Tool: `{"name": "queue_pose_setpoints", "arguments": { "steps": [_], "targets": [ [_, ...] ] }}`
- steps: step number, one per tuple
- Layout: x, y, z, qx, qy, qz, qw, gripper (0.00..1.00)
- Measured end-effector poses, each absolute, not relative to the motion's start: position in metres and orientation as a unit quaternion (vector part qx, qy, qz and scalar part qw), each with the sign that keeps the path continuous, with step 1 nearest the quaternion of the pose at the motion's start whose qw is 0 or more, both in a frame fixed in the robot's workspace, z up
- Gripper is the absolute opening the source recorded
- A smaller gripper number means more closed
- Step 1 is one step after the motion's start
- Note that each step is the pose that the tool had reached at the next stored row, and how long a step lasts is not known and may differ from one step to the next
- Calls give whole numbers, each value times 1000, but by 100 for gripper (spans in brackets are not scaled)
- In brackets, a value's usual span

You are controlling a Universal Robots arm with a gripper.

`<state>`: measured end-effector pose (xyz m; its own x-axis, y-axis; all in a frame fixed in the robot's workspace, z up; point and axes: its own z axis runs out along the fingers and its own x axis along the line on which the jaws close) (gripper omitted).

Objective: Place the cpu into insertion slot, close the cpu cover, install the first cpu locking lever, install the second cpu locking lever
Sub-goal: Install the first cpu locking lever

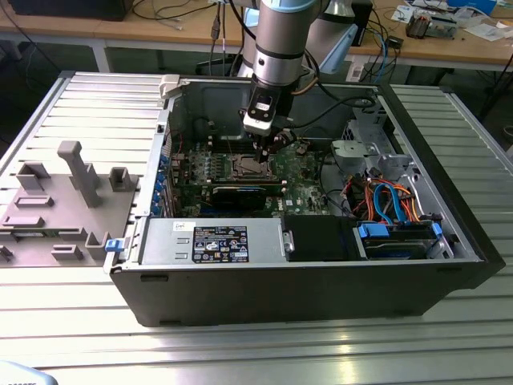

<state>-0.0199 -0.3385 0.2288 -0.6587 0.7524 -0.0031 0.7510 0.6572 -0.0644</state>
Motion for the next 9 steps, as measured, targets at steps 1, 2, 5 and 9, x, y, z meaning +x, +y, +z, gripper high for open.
{"name": "queue_pose_setpoints", "arguments": {
  "steps": [1,2,5,9],
  "targets": [
    [-20,-339,229,-413,-910,30,12,11],
    [-20,-339,229,-412,-910,30,12,11],
    [-20,-339,229,-412,-911,30,12,11],
    [-20,-339,229,-410,-911,30,12,11]
  ]
}}
